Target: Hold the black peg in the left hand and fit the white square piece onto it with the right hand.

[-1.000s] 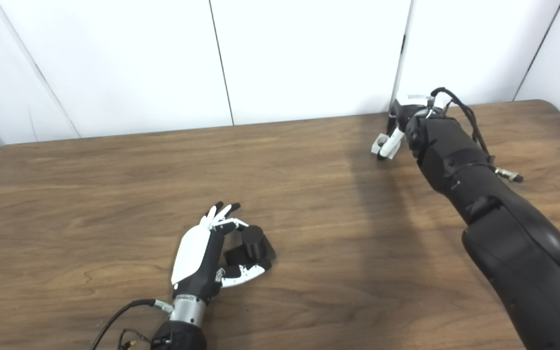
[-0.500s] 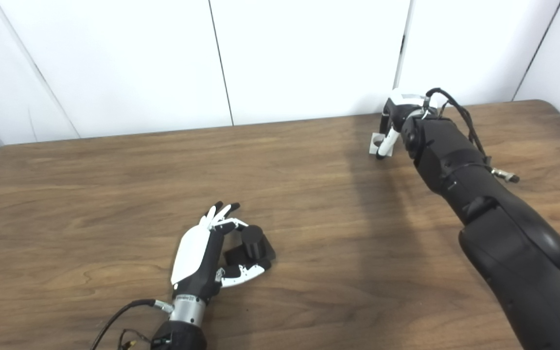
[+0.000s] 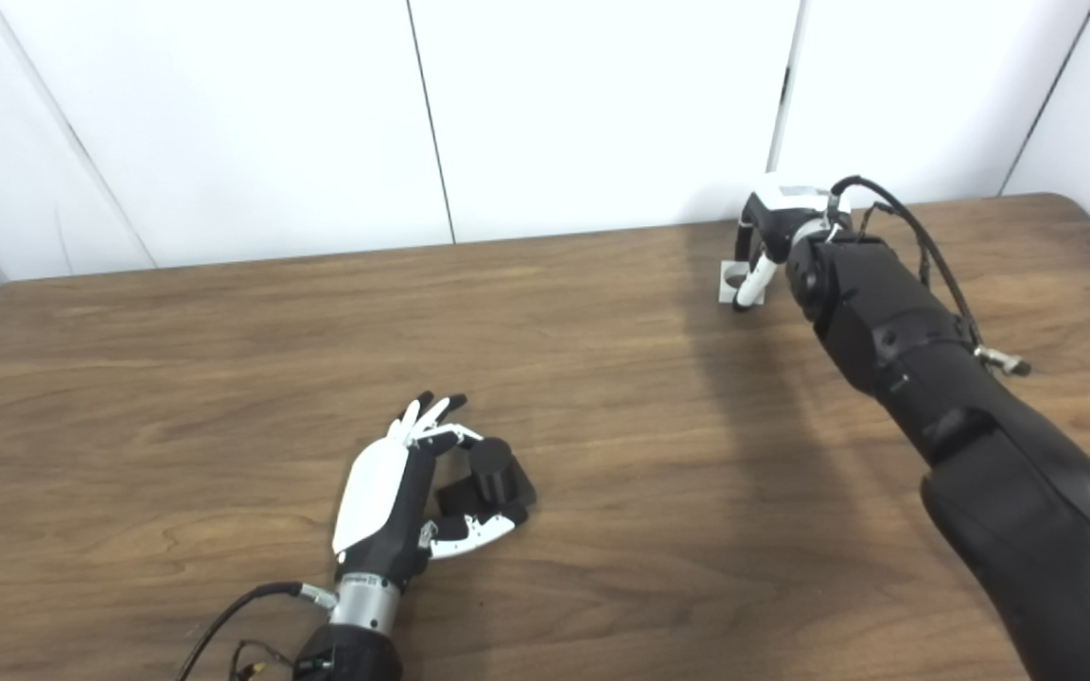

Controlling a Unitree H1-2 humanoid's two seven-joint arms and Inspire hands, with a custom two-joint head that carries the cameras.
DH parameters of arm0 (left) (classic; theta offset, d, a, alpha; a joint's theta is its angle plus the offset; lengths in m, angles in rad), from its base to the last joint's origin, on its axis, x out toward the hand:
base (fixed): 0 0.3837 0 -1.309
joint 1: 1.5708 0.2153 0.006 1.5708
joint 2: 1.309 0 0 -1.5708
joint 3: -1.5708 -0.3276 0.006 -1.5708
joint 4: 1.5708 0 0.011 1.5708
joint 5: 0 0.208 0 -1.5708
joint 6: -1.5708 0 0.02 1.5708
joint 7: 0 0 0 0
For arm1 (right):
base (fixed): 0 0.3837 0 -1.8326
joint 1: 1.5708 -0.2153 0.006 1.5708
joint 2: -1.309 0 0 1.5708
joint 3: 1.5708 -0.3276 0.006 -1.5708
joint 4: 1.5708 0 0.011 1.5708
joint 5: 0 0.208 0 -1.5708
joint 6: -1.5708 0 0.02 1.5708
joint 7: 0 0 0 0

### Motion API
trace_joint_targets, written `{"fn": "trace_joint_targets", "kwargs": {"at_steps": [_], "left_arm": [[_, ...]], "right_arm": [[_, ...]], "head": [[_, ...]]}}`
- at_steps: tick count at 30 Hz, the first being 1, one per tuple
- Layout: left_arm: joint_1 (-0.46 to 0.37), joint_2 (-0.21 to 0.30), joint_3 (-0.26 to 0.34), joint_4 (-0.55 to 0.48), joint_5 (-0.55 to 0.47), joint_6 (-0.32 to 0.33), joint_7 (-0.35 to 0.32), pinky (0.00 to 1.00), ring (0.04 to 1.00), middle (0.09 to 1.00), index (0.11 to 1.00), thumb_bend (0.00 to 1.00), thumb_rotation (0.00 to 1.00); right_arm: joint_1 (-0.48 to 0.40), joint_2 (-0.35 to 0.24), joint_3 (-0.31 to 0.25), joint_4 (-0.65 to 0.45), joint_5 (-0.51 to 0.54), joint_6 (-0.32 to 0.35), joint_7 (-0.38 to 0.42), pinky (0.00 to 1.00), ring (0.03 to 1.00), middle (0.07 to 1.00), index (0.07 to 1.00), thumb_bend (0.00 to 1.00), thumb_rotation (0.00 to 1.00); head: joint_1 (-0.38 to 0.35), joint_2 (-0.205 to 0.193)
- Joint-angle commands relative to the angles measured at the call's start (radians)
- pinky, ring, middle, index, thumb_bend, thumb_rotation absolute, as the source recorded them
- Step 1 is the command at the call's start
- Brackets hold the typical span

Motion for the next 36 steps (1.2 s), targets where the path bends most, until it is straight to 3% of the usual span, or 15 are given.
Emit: {"fn": "trace_joint_targets", "kwargs": {"at_steps": [1, 18, 24, 31, 36], "left_arm": [[0.011, 0.013, 0.001, 0.028, 0.018, 0.043, -0.025, 1.0, 1.0, 0.919, 0.491, 0.52, 0.07], [0.018, 0.023, -0.006, 0.014, 0.025, 0.053, -0.042, 1.0, 1.0, 0.919, 0.491, 0.52, 0.07], [0.02, 0.019, -0.009, 0.006, 0.023, 0.061, -0.048, 1.0, 1.0, 0.921, 0.491, 0.52, 0.07], [0.02, 0.022, -0.013, 0.008, 0.029, 0.058, -0.041, 1.0, 1.0, 0.918, 0.491, 0.52, 0.07], [0.019, 0.02, -0.01, 0.009, 0.023, 0.059, -0.042, 1.0, 1.0, 0.92, 0.491, 0.52, 0.07]], "right_arm": [[-0.027, -0.03, -0.018, -0.082, -0.011, 0.002, 0.008, 1.0, 1.0, 0.95, 0.488, 0.52, 0.14], [0.135, -0.07, -0.058, -0.621, -0.097, 0.058, 0.196, 1.0, 1.0, 0.96, 0.49, 0.52, 0.15], [0.187, -0.049, -0.085, -0.798, -0.13, 0.084, 0.262, 1.0, 1.0, 0.954, 0.491, 0.52, 0.15], [0.223, -0.017, -0.089, -0.99, -0.188, 0.126, 0.398, 1.0, 1.0, 0.932, 0.49, 0.52, 0.15], [0.235, 0.008, -0.092, -1.096, -0.213, 0.118, 0.477, 1.0, 1.0, 0.925, 0.489, 0.52, 0.15]], "head": [[-0.001, 0.0], [-0.001, 0.004], [0.004, 0.008], [0.004, 0.013], [0.003, 0.015]]}}
